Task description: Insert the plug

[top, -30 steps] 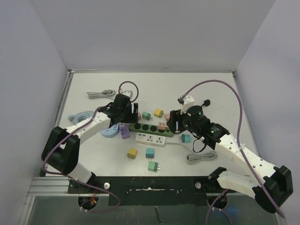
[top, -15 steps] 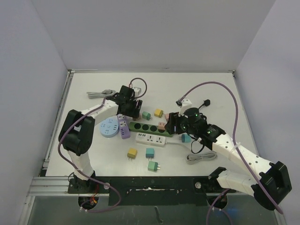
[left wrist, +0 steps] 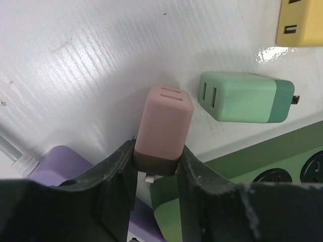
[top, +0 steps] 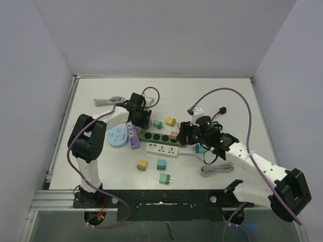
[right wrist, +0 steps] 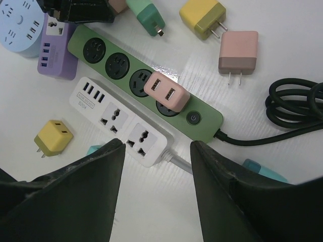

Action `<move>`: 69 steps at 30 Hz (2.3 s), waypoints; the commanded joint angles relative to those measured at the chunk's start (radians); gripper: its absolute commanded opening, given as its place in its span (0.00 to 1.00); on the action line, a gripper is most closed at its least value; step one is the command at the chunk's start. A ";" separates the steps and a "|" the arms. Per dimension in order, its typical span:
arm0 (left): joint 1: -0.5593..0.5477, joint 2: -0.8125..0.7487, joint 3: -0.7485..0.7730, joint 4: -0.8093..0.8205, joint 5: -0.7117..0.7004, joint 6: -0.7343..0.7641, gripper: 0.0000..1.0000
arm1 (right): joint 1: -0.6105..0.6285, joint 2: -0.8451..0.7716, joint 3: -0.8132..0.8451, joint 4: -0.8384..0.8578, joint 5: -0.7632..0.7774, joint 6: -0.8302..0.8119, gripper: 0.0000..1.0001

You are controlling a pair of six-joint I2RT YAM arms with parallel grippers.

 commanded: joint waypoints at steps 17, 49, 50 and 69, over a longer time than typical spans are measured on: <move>-0.101 -0.573 -0.201 0.140 0.299 -0.225 0.18 | 0.001 -0.137 0.118 0.052 -0.333 -0.061 0.63; -0.259 -0.854 -0.354 0.245 0.658 -0.223 0.21 | 0.021 -0.024 0.303 -0.019 -0.952 -0.326 0.22; -0.260 -0.854 -0.349 0.224 0.643 -0.221 0.24 | 0.021 -0.019 0.313 -0.031 -0.953 -0.339 0.16; -0.248 -1.275 -0.523 -0.079 -0.445 -0.358 0.64 | 0.035 0.354 0.472 -0.224 -0.421 -0.869 0.00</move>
